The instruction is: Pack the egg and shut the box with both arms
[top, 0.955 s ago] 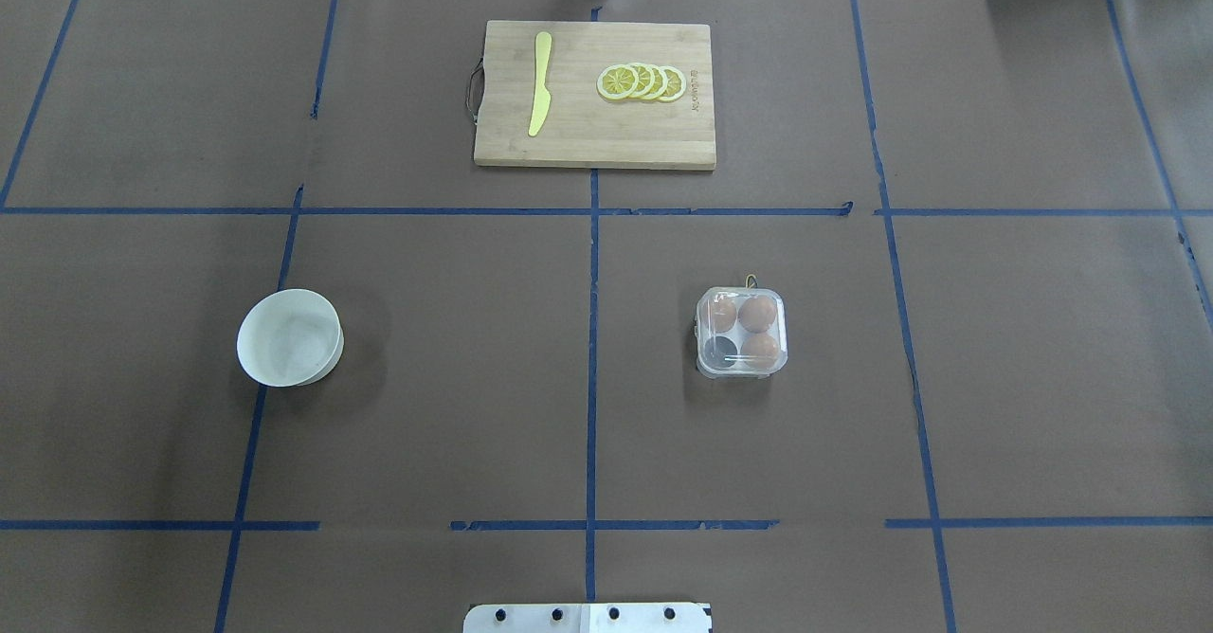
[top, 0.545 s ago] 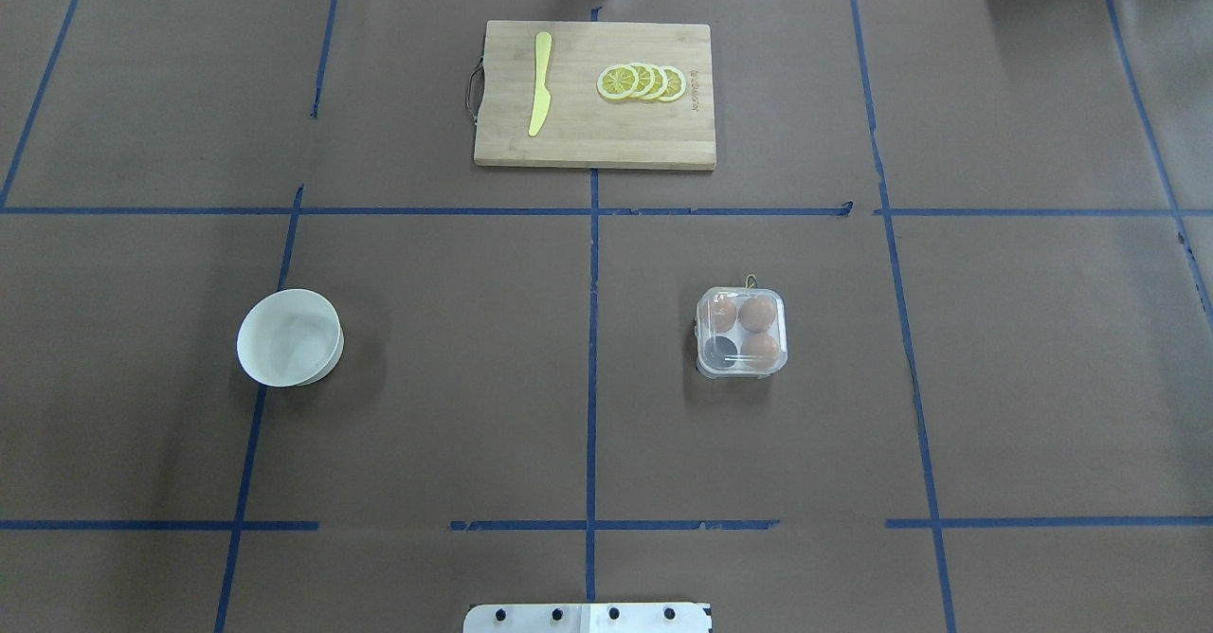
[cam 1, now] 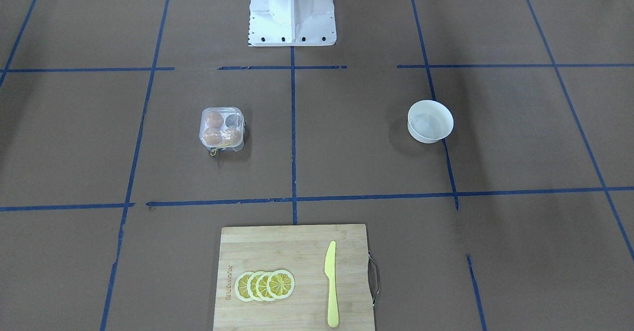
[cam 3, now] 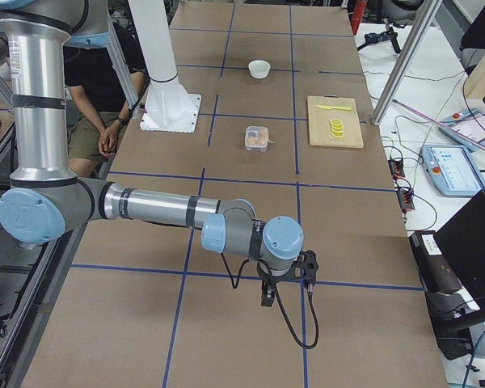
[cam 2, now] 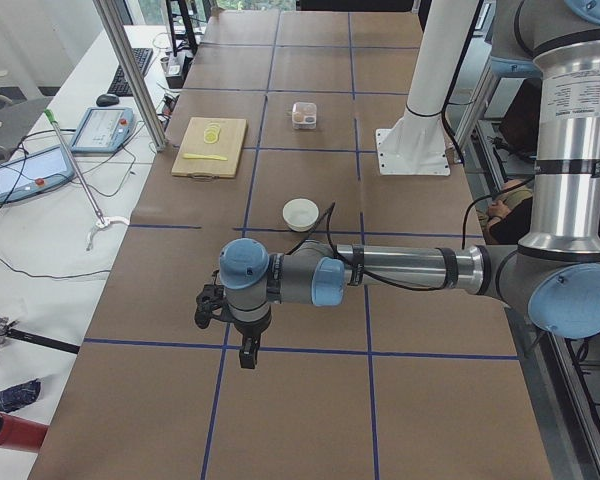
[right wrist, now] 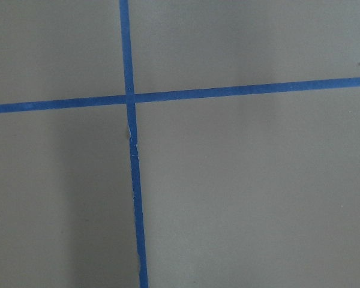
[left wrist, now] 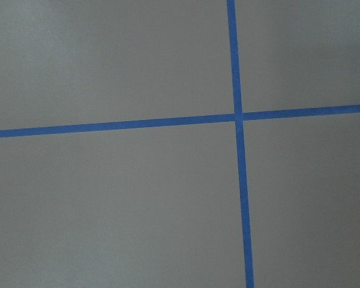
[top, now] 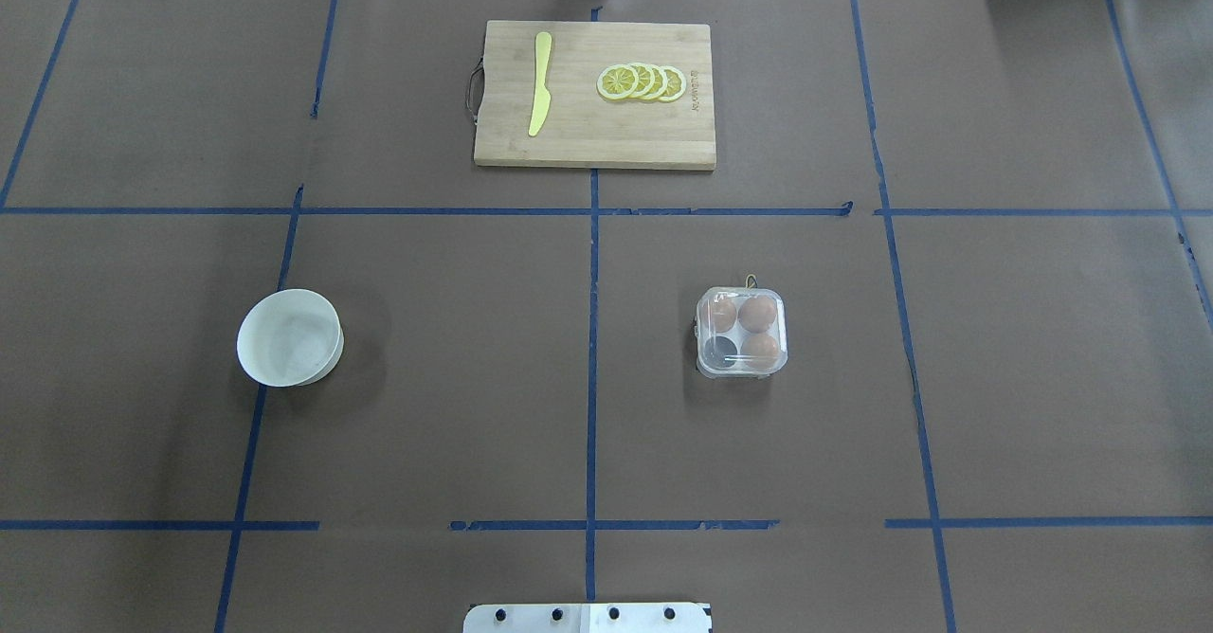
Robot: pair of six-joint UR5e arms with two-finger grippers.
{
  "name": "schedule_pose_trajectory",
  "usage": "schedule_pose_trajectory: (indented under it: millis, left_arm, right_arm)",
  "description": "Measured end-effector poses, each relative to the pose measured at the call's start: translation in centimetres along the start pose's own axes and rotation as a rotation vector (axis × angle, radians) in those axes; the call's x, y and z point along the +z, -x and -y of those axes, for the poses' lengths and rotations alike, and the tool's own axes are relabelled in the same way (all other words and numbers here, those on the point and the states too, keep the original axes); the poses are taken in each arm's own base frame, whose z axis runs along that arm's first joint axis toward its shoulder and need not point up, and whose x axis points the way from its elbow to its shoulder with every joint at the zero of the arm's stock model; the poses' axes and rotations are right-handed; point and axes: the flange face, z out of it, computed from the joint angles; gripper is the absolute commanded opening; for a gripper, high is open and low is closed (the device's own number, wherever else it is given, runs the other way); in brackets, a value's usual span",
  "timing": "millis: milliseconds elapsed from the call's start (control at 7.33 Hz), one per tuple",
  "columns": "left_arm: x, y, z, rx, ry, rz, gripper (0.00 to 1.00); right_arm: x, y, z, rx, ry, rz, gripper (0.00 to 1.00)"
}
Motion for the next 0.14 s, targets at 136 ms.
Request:
schedule_pose_trajectory:
  millis: [136]
  left_arm:
    - [0.00, 0.00, 0.00, 0.000, 0.000, 0.000, 1.00]
  right_arm:
    - [0.00, 0.01, 0.01, -0.001, 0.000, -0.001, 1.00]
